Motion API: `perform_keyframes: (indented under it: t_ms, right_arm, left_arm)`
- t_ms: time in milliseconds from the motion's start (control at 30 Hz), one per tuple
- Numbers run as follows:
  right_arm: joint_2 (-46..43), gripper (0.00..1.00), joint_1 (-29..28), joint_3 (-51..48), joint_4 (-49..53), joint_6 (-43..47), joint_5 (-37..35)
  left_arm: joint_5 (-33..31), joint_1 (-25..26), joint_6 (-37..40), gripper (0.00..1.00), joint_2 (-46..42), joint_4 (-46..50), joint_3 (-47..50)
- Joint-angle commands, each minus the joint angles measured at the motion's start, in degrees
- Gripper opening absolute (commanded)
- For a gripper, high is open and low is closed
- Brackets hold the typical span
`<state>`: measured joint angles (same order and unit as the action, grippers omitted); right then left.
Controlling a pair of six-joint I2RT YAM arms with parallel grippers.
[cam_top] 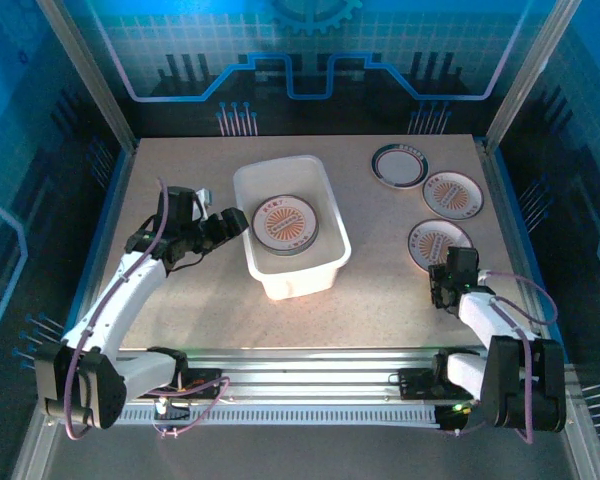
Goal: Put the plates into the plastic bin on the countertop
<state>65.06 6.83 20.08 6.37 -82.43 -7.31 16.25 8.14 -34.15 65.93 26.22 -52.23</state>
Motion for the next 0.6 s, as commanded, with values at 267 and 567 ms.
perform_keyframes:
  t_ms: [267,567]
  right_arm:
    - [1.24,0.48,0.73,0.32,-10.16,1.13,-0.65]
    - [0.72,0.49,0.82,0.43,-10.77,1.20,-0.96]
  left_arm:
    - [-0.56,-0.23,1.00,0.80,1.30,-0.55,-0.46]
    - [-0.60,-0.22,0.66,0.80,1.66,-0.64,-0.60]
